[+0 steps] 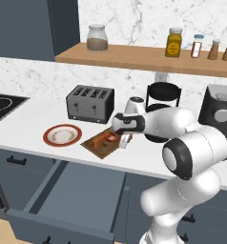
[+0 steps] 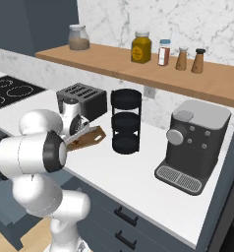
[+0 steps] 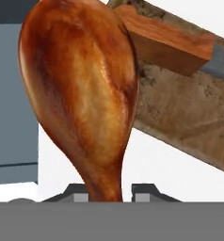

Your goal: Pick up the knife from the drawer and place it on the cutting board. Then place the meat from the plate to the cutting board.

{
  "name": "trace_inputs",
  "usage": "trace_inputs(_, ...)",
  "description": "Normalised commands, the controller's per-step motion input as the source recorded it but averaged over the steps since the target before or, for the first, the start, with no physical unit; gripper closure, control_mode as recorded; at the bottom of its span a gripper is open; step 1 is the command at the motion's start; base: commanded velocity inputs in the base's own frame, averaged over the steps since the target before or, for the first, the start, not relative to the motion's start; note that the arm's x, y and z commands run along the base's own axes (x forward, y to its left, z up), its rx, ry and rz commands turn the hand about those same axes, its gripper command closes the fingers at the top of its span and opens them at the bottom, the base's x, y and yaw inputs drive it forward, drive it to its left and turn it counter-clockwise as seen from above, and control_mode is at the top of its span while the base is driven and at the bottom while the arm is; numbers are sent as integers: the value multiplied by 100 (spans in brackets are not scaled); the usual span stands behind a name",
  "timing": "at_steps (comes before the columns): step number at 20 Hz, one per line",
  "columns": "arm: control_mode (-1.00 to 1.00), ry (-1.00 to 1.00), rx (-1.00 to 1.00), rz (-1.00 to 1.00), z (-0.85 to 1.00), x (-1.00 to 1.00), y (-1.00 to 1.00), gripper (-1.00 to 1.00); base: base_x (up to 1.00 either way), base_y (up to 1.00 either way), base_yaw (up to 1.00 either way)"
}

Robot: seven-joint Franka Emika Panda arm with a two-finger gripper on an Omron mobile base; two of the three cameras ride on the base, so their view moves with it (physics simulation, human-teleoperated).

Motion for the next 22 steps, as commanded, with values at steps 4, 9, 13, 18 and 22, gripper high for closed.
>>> trace_inputs(4, -100, 5, -2, 44, -1, 46, 1, 100, 0, 0, 0)
trace_inputs(9, -100, 1, -8, 48, -4, 28, 2, 100, 0, 0, 0)
trace_inputs(13, -100, 0, -14, 36, -17, 31, 5, 100, 0, 0, 0)
trace_inputs(18, -100, -5, -18, 23, -26, 22, 11, 100, 0, 0, 0)
trace_inputs(22, -100, -8, -10, 7, -14, 30, 8, 100, 0, 0, 0)
